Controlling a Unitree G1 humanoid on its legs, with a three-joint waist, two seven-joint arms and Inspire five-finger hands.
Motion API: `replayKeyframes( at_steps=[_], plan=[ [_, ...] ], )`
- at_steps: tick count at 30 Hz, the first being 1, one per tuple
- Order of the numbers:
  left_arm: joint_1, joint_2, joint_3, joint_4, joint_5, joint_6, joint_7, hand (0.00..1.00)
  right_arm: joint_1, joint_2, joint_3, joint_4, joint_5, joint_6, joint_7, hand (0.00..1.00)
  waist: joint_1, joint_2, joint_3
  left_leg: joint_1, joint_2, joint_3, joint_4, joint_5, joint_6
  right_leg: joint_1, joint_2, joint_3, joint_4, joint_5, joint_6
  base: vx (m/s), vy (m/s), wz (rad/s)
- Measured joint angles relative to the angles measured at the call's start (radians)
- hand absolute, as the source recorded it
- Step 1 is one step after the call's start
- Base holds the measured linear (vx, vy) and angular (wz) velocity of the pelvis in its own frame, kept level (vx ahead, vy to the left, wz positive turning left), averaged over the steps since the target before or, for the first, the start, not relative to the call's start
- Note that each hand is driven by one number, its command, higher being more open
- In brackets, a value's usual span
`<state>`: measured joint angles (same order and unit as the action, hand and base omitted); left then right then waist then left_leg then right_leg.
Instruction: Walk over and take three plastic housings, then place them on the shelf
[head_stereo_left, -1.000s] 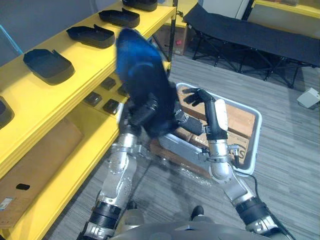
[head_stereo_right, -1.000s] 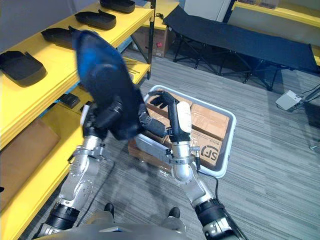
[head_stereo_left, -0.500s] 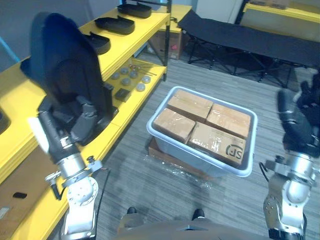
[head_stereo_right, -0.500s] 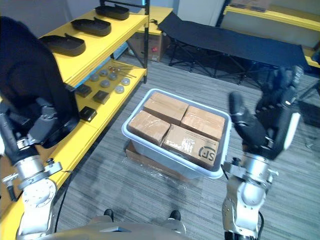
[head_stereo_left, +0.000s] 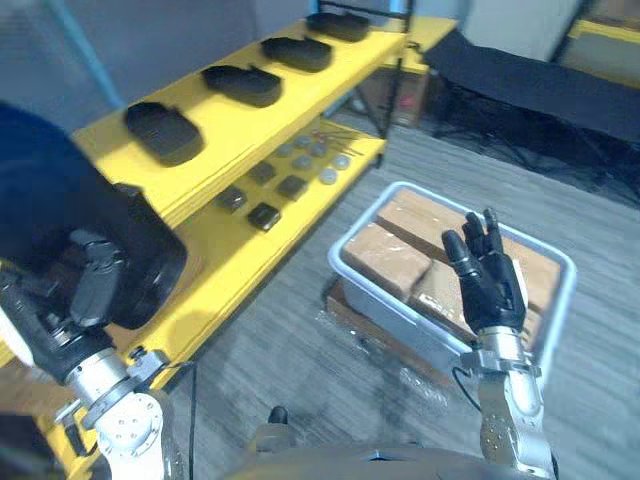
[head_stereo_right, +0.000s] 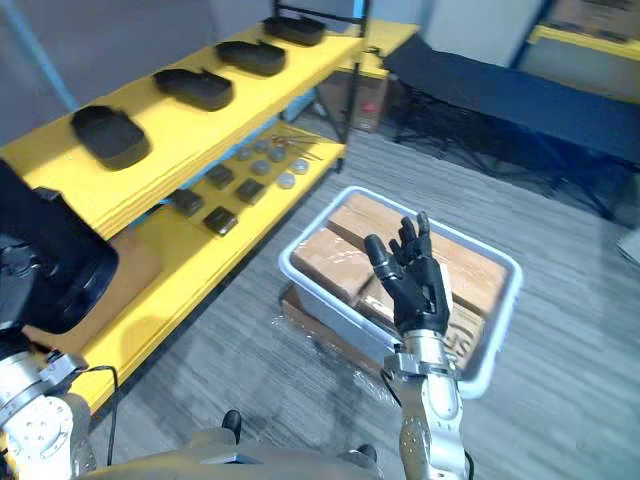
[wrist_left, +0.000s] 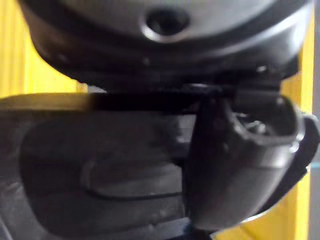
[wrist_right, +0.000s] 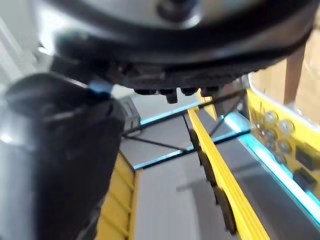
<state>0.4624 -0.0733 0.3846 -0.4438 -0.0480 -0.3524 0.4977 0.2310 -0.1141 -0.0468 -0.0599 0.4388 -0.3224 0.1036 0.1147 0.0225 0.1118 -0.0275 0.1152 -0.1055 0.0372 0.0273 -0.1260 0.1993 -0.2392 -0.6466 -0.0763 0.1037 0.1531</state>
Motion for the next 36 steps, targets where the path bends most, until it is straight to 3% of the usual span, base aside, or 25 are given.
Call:
replayKeyframes(
  at_steps=[2,3,4,5,6,7,8,10,12,16,17,18,19,20,21,22,23,24,25,27,30,31,34,35,36],
  plan=[
    [0.026,-0.011,0.037,-0.008,-0.047,0.000,-0.016,0.00,-0.031,-0.003,0.012,0.014,-0.017,0.006,-0.033,1.00,0.021,-0.007,0.002,-0.022,-0.012,-0.026,0.000,0.019,0.008,0.042,-0.002,-0.084,0.017,-0.026,0.008,-0.03,-0.056,1.45],
    [0.043,-0.015,0.057,-0.025,-0.085,-0.002,-0.040,0.00,-0.041,-0.002,0.017,0.016,-0.036,0.010,-0.061,1.00,0.020,-0.018,0.008,-0.050,-0.011,0.012,0.012,0.016,0.053,0.075,-0.004,-0.163,0.037,-0.048,0.011,-0.03,-0.027,1.74],
    [0.051,-0.016,0.066,-0.033,-0.105,-0.007,-0.057,0.00,-0.045,-0.002,0.018,0.016,-0.041,0.012,-0.077,1.00,0.019,-0.022,0.013,-0.063,0.006,0.069,0.027,0.020,0.072,0.090,-0.004,-0.203,0.049,-0.057,0.011,0.00,0.003,2.09],
    [0.063,-0.018,0.071,-0.035,-0.145,-0.032,-0.105,0.00,-0.047,-0.009,0.016,0.016,-0.042,0.013,-0.117,1.00,0.019,-0.025,0.020,-0.093,0.048,0.194,0.065,0.035,0.093,0.119,-0.005,-0.276,0.079,-0.073,0.009,0.01,0.028,1.71],
    [0.068,-0.022,0.071,-0.035,-0.161,-0.041,-0.128,0.00,-0.048,-0.014,0.015,0.017,-0.042,0.014,-0.136,1.00,0.021,-0.024,0.022,-0.105,0.063,0.248,0.075,0.046,0.097,0.129,-0.008,-0.303,0.092,-0.078,0.011,0.03,0.081,2.02],
    [0.085,-0.033,0.071,-0.038,-0.203,-0.064,-0.170,0.00,-0.054,-0.023,0.009,0.017,-0.043,0.020,-0.165,1.00,0.024,-0.023,0.023,-0.112,0.071,0.320,0.079,0.073,0.075,0.153,-0.024,-0.339,0.120,-0.094,0.026,0.05,0.139,1.44],
    [0.101,-0.048,0.069,-0.041,-0.240,-0.084,-0.199,0.00,-0.069,-0.025,0.012,0.022,-0.050,0.026,-0.180,1.00,0.044,-0.028,0.026,-0.109,0.041,0.319,0.064,0.091,0.054,0.157,-0.056,-0.339,0.145,-0.108,0.037,0.05,0.160,1.07],
    [0.107,-0.055,0.071,-0.071,-0.286,-0.089,-0.209,0.00,-0.117,-0.020,0.052,0.049,-0.064,0.027,-0.172,1.00,0.069,-0.034,0.046,-0.109,0.013,0.325,0.067,0.082,0.069,0.155,-0.084,-0.315,0.152,-0.118,0.023,-0.01,0.180,0.20],
    [0.107,-0.055,0.066,-0.109,-0.301,-0.106,-0.248,0.00,-0.162,0.006,0.100,0.063,-0.090,0.032,-0.168,1.00,0.076,-0.042,0.084,-0.122,0.018,0.341,0.131,0.039,0.067,0.148,-0.100,-0.274,0.169,-0.148,0.016,-0.08,0.129,-0.20],
    [0.085,-0.048,0.051,-0.138,-0.298,-0.126,-0.346,0.00,-0.179,0.033,0.124,0.063,-0.121,0.048,-0.183,1.00,0.074,-0.054,0.103,-0.202,0.038,0.344,0.302,-0.045,0.089,0.109,-0.141,-0.225,0.241,-0.189,0.060,-0.09,0.108,-0.13],
    [0.065,-0.035,0.051,-0.138,-0.292,-0.132,-0.361,0.00,-0.179,0.039,0.118,0.065,-0.130,0.057,-0.208,1.00,0.071,-0.065,0.110,-0.227,0.035,0.344,0.361,-0.082,0.102,0.103,-0.166,-0.225,0.270,-0.201,0.046,0.01,0.151,0.07],
    [0.043,-0.022,0.051,-0.139,-0.267,-0.132,-0.365,0.00,-0.172,0.046,0.101,0.072,-0.157,0.064,-0.237,1.00,0.070,-0.080,0.118,-0.236,0.025,0.348,0.399,-0.120,0.116,0.108,-0.182,-0.224,0.288,-0.216,-0.019,0.04,0.162,0.11],
    [0.032,-0.015,0.050,-0.138,-0.256,-0.132,-0.365,0.00,-0.165,0.048,0.092,0.077,-0.158,0.065,-0.245,1.00,0.069,-0.085,0.122,-0.231,0.014,0.348,0.404,-0.136,0.121,0.113,-0.188,-0.223,0.314,-0.221,-0.093,0.11,0.228,0.31],
    [0.017,-0.007,0.037,-0.133,-0.253,-0.132,-0.365,0.00,-0.149,0.043,0.073,0.081,-0.158,0.065,-0.249,1.00,0.050,-0.090,0.126,-0.224,-0.006,0.333,0.402,-0.150,0.133,0.079,-0.228,-0.169,0.433,-0.163,-0.236,0.12,0.224,0.62],
    [0.004,0.006,0.020,-0.133,-0.249,-0.132,-0.357,0.00,-0.133,0.040,0.056,0.081,-0.159,0.065,-0.247,1.00,0.021,-0.086,0.127,-0.210,-0.025,0.305,0.367,-0.150,0.148,-0.013,-0.256,-0.013,0.578,-0.069,-0.226,0.15,0.282,0.74],
    [-0.009,0.021,0.015,-0.131,-0.243,-0.132,-0.348,0.00,-0.129,0.042,0.048,0.082,-0.160,0.065,-0.245,1.00,0.011,-0.077,0.134,-0.203,-0.031,0.286,0.349,-0.148,0.150,-0.058,-0.243,0.061,0.645,-0.093,-0.175,0.15,0.202,0.76],
    [-0.041,0.048,0.006,-0.118,-0.223,-0.131,-0.325,0.00,-0.125,0.043,0.035,0.082,-0.165,0.064,-0.237,1.00,-0.001,-0.084,0.134,-0.174,-0.041,0.253,0.293,-0.132,0.165,-0.132,-0.194,0.152,0.744,-0.185,-0.108,0.17,0.156,0.68],
    [-0.065,0.057,-0.007,-0.101,-0.219,-0.131,-0.313,0.00,-0.125,0.043,0.019,0.080,-0.185,0.061,-0.222,1.00,-0.014,-0.089,0.134,-0.120,-0.068,0.238,0.226,-0.115,0.180,-0.163,-0.139,0.187,0.753,-0.256,-0.099,0.22,0.123,0.59],
    [-0.072,0.057,-0.018,-0.095,-0.219,-0.131,-0.308,0.00,-0.124,0.042,0.007,0.077,-0.190,0.057,-0.209,1.00,-0.014,-0.088,0.134,-0.092,-0.080,0.235,0.197,-0.108,0.184,-0.170,-0.115,0.187,0.734,-0.282,-0.101,0.25,0.130,0.45],
    [-0.089,0.058,-0.048,-0.093,-0.216,-0.131,-0.296,0.00,-0.123,0.039,-0.036,0.031,-0.191,0.044,-0.169,1.00,-0.023,-0.081,0.133,-0.036,-0.118,0.207,0.134,-0.093,0.184,-0.220,-0.017,0.204,0.579,-0.326,-0.120,0.26,0.126,0.45],
    [-0.121,0.075,-0.097,-0.066,-0.216,-0.130,-0.293,0.00,-0.119,0.022,-0.076,-0.010,-0.199,0.014,-0.167,1.00,-0.063,-0.063,0.125,-0.027,-0.148,0.120,0.119,-0.083,0.194,-0.296,0.083,0.355,0.438,-0.312,-0.103,0.25,0.039,1.03],
    [-0.119,0.080,-0.116,-0.052,-0.216,-0.128,-0.296,0.00,-0.110,0.018,-0.081,-0.025,-0.201,0.004,-0.181,1.00,-0.067,-0.065,0.123,-0.013,-0.166,0.098,0.119,-0.084,0.192,-0.304,0.089,0.396,0.413,-0.294,-0.090,0.26,-0.026,0.93],
    [-0.116,0.078,-0.147,-0.021,-0.216,-0.125,-0.294,0.00,-0.100,0.011,-0.080,-0.051,-0.246,-0.042,-0.217,1.00,-0.065,-0.085,0.109,0.000,-0.212,0.066,0.141,-0.117,0.178,-0.285,0.076,0.402,0.368,-0.196,-0.102,0.24,-0.108,0.56],
    [-0.102,0.067,-0.163,-0.010,-0.216,-0.120,-0.286,0.00,-0.110,-0.004,-0.074,-0.059,-0.279,-0.060,-0.230,1.00,-0.059,-0.064,0.103,-0.004,-0.198,0.052,0.169,-0.135,0.164,-0.263,0.089,0.394,0.345,-0.191,-0.104,0.26,-0.143,0.35],
    [-0.093,0.067,-0.167,-0.010,-0.215,-0.120,-0.285,0.00,-0.116,-0.009,-0.067,-0.067,-0.287,-0.065,-0.237,1.00,-0.057,-0.059,0.101,-0.003,-0.190,0.049,0.175,-0.144,0.160,-0.249,0.098,0.389,0.328,-0.191,-0.104,0.17,-0.098,0.18]
  ],
)
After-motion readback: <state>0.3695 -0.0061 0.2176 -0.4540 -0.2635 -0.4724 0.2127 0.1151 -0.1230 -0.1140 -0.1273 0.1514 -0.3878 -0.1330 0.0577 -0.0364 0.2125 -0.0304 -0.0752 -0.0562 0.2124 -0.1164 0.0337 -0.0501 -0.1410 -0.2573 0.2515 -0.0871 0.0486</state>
